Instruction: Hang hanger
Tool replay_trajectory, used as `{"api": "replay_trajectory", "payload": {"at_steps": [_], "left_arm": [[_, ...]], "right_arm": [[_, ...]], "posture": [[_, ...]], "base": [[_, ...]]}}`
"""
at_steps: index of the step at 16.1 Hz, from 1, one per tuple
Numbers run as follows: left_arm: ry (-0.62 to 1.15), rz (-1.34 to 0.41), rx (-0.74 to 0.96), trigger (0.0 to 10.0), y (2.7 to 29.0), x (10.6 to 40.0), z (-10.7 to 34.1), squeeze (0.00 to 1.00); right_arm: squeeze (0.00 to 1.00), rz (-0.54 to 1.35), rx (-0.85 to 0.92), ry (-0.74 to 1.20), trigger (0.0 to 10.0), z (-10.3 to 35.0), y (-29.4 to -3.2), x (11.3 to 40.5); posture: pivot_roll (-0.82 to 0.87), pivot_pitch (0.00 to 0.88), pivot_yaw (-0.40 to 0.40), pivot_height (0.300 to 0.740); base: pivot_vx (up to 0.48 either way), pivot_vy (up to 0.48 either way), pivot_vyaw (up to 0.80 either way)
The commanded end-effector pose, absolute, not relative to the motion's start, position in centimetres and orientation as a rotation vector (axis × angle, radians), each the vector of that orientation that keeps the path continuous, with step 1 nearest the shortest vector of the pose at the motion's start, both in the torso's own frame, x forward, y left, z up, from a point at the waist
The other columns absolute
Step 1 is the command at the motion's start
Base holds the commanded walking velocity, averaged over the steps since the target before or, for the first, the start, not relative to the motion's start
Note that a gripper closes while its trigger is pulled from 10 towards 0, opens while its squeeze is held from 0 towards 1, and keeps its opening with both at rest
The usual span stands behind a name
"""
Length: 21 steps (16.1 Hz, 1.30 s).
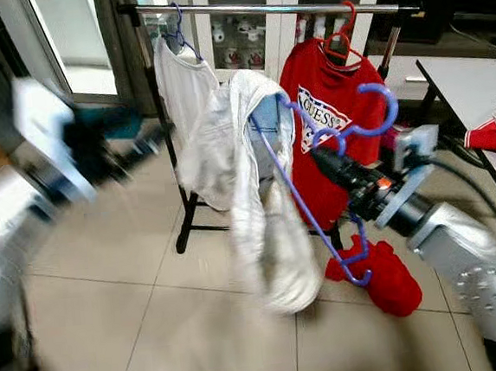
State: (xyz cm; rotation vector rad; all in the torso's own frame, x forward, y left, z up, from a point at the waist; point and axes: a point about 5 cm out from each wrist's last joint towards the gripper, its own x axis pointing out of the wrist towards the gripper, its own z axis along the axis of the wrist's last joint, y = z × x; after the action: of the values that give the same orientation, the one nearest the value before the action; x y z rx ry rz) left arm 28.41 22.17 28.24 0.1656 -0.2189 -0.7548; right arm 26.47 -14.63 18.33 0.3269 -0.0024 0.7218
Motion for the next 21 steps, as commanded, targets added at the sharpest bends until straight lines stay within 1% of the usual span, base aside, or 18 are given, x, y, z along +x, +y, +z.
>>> {"api": "replay_trajectory", "payload": {"at_steps": [1, 3, 5, 7, 8, 9, 11, 12, 17, 18, 19, 20, 21], "left_arm": [[-0.24, -0.808, 0.165, 10.0, 22.6, 28.4, 29.3, 1.0], [-0.158, -0.939, 0.242, 10.0, 23.7, 29.1, 30.0, 1.0], [-0.091, -1.032, 0.243, 10.0, 24.2, 29.7, 30.0, 1.0], [0.012, -1.138, 0.308, 10.0, 24.5, 30.4, 29.5, 1.0], [0.058, -1.198, 0.307, 10.0, 24.8, 30.7, 29.4, 0.0], [0.08, -1.226, 0.311, 10.0, 25.0, 30.8, 29.3, 0.0], [0.201, -1.344, 0.364, 10.0, 25.2, 31.3, 29.0, 0.0], [0.214, -1.372, 0.362, 10.0, 24.8, 31.5, 29.2, 0.0], [0.238, -1.517, 0.357, 10.0, 21.7, 32.1, 28.6, 0.0], [0.242, -1.548, 0.342, 9.8, 21.1, 32.1, 28.5, 0.0], [0.26, -1.587, 0.34, 3.3, 20.5, 32.0, 28.1, 0.0], [0.287, -1.617, 0.351, 0.0, 20.0, 31.9, 27.5, 0.0], [0.305, -1.632, 0.355, 0.0, 19.8, 31.8, 27.3, 0.0]], "right_arm": [[0.0, 0.771, 0.288, -0.106, 10.0, 19.9, -14.2, 26.6], [0.0, 0.878, 0.184, -0.103, 10.0, 19.3, -13.9, 26.2], [0.0, 0.988, 0.059, -0.086, 10.0, 19.0, -13.6, 25.7], [0.0, 1.065, -0.009, -0.089, 10.0, 19.4, -13.7, 25.4], [0.0, 1.091, -0.021, -0.103, 10.0, 19.8, -13.9, 25.4], [0.0, 1.106, -0.028, -0.111, 10.0, 19.9, -13.9, 25.3], [0.0, 1.203, -0.069, -0.132, 10.0, 20.3, -13.8, 24.9], [0.0, 1.232, -0.077, -0.137, 10.0, 20.4, -13.8, 24.7], [0.0, 1.331, -0.11, -0.14, 10.0, 20.7, -13.2, 24.0], [0.0, 1.343, -0.116, -0.141, 10.0, 20.7, -13.1, 23.9], [0.0, 1.352, -0.126, -0.143, 10.0, 20.7, -13.1, 23.9], [0.0, 1.357, -0.134, -0.146, 10.0, 20.8, -13.0, 24.0], [0.0, 1.362, -0.14, -0.147, 10.0, 20.8, -13.0, 24.0]], "posture": [[-0.08, 0.0, 0.002, 0.74], [-0.07, 0.0, 0.01, 0.74], [-0.08, 0.0, 0.021, 0.74], [-0.09, 0.0, 0.038, 0.74], [-0.09, 0.0, 0.042, 0.74], [-0.09, 0.0, 0.042, 0.74], [-0.08, 0.0, 0.047, 0.74], [-0.08, 0.0, 0.05, 0.74], [-0.09, 0.0, 0.061, 0.74], [-0.1, 0.0, 0.063, 0.74], [-0.1, 0.0, 0.065, 0.74], [-0.1, 0.0, 0.066, 0.74], [-0.11, 0.0, 0.066, 0.74]], "base": [[0.0, 0.0, 0.0], [0.0, 0.0, 0.0], [0.0, 0.0, 0.0], [0.0, 0.0, 0.0], [0.0, 0.0, 0.0], [0.0, 0.0, 0.0], [0.0, 0.0, 0.0], [0.0, 0.0, 0.0], [0.0, 0.0, 0.0], [0.0, 0.0, 0.0], [0.0, 0.0, 0.0], [0.0, 0.0, 0.0], [0.0, 0.0, 0.0]]}}
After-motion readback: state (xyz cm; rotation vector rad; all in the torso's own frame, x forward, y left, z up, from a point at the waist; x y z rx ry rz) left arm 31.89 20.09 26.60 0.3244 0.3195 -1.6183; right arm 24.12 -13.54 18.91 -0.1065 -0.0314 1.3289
